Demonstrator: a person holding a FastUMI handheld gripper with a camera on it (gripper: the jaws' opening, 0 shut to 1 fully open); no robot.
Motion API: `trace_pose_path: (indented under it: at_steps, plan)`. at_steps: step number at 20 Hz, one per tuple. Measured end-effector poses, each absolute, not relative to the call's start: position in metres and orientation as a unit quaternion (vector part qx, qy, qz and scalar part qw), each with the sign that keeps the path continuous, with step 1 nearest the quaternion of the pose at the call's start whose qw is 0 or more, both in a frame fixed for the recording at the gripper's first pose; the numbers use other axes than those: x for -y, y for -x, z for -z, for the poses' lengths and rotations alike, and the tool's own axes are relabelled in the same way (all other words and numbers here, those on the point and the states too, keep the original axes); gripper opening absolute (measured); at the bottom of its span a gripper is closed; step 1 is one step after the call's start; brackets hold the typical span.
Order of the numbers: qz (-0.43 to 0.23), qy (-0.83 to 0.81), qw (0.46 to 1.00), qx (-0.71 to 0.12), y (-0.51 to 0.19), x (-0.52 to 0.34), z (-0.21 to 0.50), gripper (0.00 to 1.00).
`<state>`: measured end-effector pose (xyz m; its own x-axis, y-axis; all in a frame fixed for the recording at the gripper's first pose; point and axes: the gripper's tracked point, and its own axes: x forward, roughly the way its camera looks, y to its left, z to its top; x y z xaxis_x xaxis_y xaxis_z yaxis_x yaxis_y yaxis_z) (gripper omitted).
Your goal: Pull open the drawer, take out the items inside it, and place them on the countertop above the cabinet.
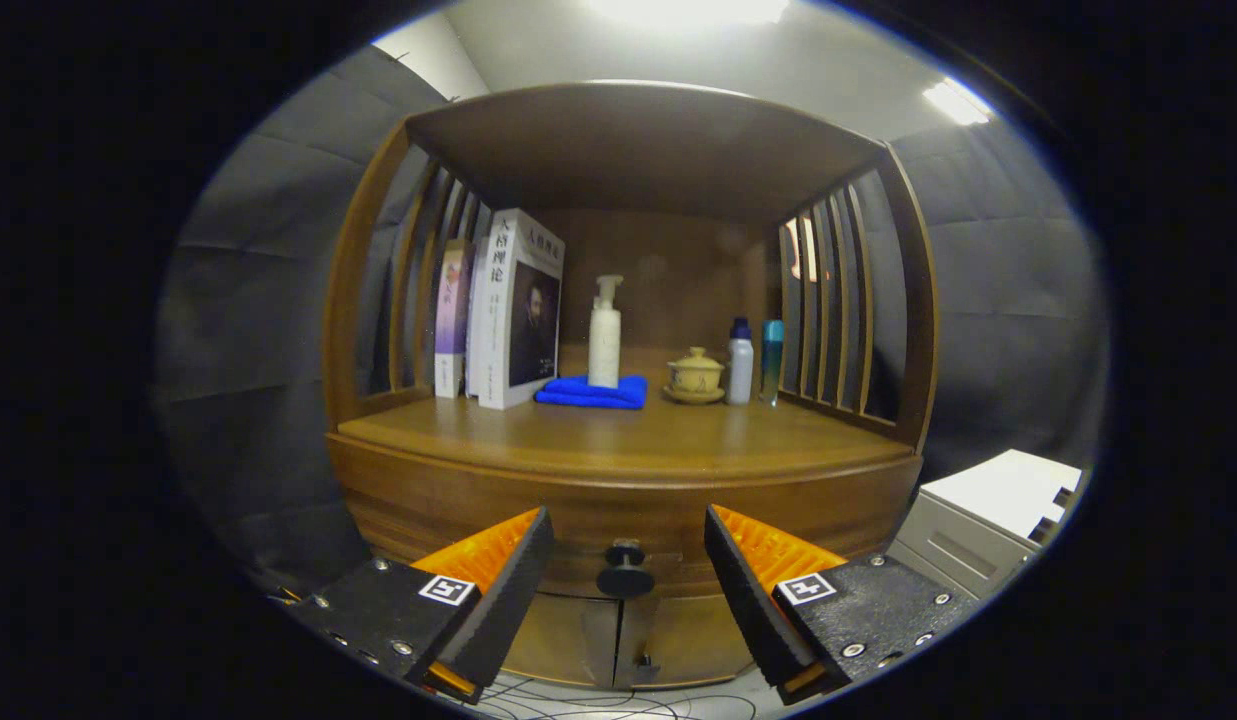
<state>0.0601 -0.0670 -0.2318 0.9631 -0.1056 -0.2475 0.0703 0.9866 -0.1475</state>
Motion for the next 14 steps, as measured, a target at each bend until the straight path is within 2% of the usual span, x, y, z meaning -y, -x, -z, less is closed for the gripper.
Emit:
trace_pose_path:
  at_steps: [3,9,14]
  plan:
    - [0.059,0.067,0.985,-0.151,-0.062,0.074,0.262,0.92]
    - [0.065,0.057,0.983,-0.160,-0.076,0.076,0.288,0.77]
    - [0.061,0.041,0.984,-0.161,-0.086,0.071,0.296,0.57]
